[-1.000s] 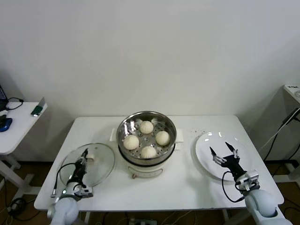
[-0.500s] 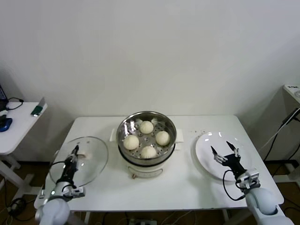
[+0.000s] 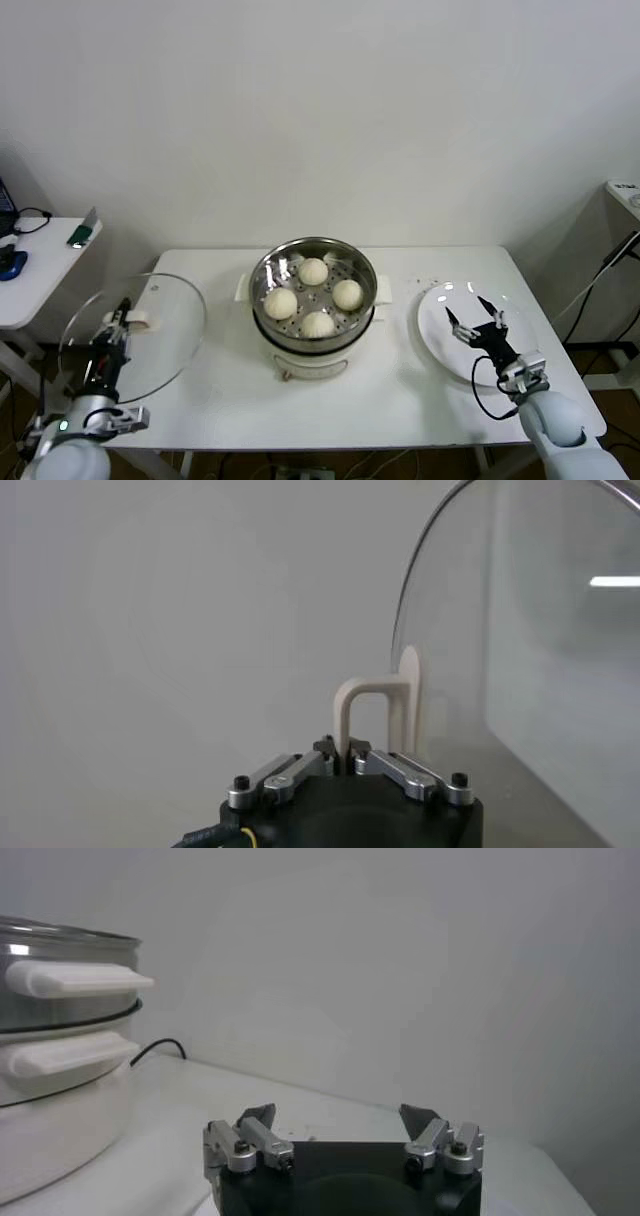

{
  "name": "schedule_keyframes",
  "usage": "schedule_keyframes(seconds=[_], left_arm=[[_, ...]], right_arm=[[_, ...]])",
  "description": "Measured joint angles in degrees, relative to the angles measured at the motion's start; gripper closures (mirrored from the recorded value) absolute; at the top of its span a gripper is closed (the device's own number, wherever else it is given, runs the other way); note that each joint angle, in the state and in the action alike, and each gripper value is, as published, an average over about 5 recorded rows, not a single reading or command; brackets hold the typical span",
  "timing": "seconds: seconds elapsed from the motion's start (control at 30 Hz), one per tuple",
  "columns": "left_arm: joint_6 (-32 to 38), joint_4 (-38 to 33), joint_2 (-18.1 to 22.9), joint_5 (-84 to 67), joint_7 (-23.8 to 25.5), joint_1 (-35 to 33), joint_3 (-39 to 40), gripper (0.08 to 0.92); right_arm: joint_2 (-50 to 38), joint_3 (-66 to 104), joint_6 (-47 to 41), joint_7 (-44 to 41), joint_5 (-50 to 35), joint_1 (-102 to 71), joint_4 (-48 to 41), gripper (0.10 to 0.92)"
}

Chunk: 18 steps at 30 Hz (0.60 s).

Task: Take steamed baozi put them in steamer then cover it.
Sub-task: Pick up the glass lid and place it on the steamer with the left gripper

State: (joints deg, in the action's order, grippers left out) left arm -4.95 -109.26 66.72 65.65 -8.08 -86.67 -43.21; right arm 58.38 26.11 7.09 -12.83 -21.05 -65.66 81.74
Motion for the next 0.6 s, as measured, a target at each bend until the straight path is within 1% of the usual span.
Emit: schedule_keyframes(seconds=[0.13,0.27,0.47,0.6], left_arm=[[-2.9,-4.7,-2.5,-2.5,0.3,-0.8,0.9,0.852],[-7.2,-8.8,-5.9,-4.7,0.6,-0.1,4.1,0.852],[-15.2,-11.7,-11.4,-7.0,2.3,4.4,12.7,0.852],[-20.7,-12.3,-13.1,-6.7,4.2,9.0,19.7,0.852]], right_arm=[[-0.1,-0.9,0.0,0.0,0.2,0.9,-0.7,0.203],[0.0,-1.8,-0.2,0.1,0.6,1.8,-1.4,0.203],[0.4,-3.5,-0.5,0.4,1.2,3.6,-2.1,0.203],[0.8,-4.3,-0.5,0.4,1.6,4.6,-2.8,0.203]])
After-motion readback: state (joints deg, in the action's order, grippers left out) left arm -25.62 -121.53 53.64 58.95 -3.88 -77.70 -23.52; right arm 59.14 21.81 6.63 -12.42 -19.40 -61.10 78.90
